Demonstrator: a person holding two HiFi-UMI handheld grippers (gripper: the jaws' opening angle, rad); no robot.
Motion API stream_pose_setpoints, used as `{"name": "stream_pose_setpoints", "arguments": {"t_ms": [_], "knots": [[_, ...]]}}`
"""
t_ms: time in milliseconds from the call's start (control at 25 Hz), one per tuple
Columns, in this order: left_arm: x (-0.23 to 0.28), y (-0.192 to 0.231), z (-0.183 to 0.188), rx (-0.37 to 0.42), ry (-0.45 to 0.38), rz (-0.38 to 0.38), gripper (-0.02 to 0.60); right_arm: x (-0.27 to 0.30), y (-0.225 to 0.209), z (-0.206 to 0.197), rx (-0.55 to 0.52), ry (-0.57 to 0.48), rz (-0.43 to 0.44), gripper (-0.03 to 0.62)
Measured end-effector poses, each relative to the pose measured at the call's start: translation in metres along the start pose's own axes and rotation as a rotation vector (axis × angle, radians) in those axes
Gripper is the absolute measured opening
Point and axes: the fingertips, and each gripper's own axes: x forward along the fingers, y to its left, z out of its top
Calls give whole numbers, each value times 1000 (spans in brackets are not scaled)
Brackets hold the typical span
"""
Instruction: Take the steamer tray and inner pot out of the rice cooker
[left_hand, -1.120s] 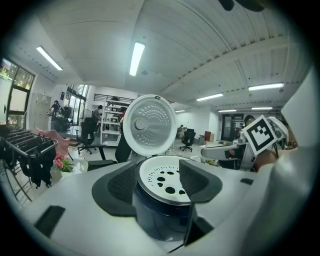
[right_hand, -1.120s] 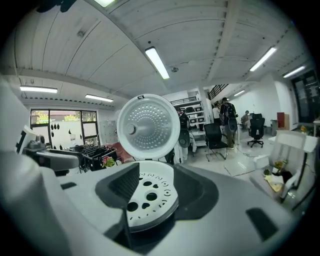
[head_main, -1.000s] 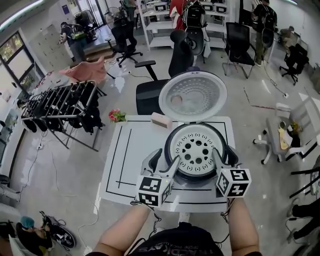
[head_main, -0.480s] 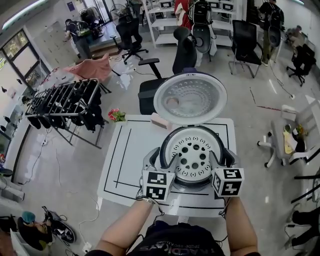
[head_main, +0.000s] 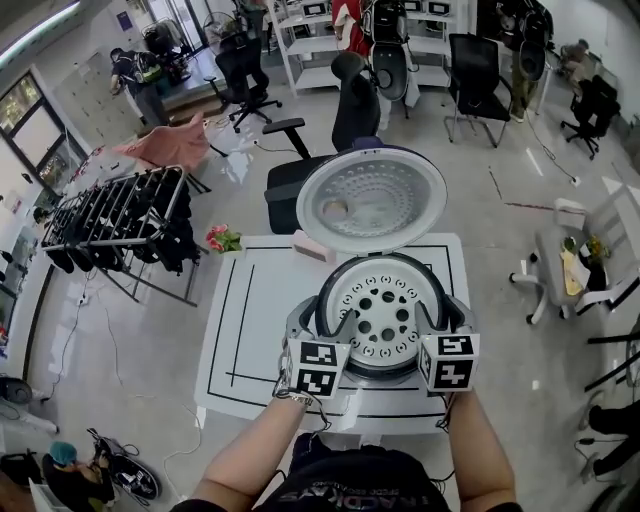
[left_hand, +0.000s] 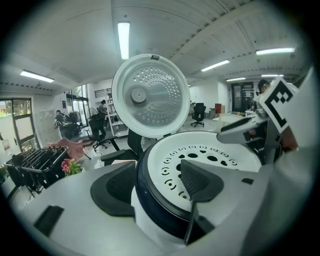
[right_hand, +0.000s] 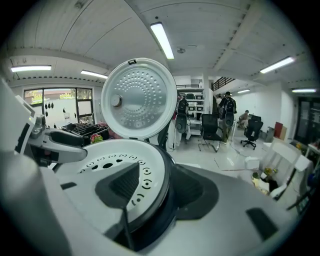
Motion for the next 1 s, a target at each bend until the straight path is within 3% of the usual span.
{"name": "stream_pose_setpoints", "arguments": {"t_ms": [400,640,1000], "knots": [[20,5,-2,59,7,-111,282,7,-6,-14,-41,116,-131,199],[23,2,1,94,-10,-168,291,5,-6,-15,-140,202,-233,199],[26,-2,5,117,-24,-228,292,2,-12,-18,-109,210,-295,196]]}}
